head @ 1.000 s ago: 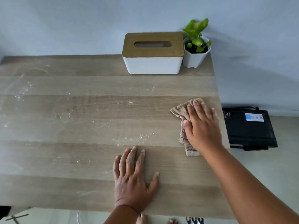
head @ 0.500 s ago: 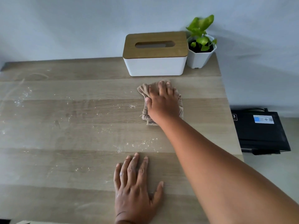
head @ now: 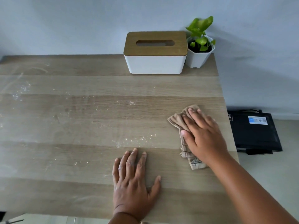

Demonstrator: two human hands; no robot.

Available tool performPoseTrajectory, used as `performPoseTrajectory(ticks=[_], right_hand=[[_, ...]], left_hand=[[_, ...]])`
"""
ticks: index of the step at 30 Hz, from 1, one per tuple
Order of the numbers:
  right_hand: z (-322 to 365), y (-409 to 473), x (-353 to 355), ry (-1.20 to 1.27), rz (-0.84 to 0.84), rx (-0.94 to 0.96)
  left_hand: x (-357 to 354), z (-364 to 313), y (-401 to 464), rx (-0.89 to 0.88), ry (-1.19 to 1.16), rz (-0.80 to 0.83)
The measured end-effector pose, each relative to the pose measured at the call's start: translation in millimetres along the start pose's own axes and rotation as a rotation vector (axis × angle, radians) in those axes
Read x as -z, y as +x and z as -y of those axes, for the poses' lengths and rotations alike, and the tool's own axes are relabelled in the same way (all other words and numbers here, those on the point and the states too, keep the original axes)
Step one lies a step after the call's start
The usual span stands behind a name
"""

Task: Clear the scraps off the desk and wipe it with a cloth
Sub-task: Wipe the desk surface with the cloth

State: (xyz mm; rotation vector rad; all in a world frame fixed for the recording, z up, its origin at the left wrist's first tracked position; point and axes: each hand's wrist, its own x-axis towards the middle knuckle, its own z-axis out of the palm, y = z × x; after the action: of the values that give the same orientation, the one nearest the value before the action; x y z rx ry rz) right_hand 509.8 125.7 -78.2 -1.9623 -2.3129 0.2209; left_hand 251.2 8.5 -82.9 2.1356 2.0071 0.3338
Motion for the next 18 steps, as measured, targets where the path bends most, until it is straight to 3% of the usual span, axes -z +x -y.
performPoseTrajectory(ticks=[7,14,18], right_hand=[[46.1,79.9,0.0,0.050,-0.035,-0.218],[132.2,163.9,-0.5,0.121,0.006,-0.154],[165.3,167.6,-9.3,0.127,0.074,0.049]], left_hand=[[-0.7,0.6,-0.5,-0.009,-0.003,-0.006],[0.5,1.3,-0.3,0.001,0.003,0.017],[0.9,1.5,0.3,-0.005,0.017,0.020]])
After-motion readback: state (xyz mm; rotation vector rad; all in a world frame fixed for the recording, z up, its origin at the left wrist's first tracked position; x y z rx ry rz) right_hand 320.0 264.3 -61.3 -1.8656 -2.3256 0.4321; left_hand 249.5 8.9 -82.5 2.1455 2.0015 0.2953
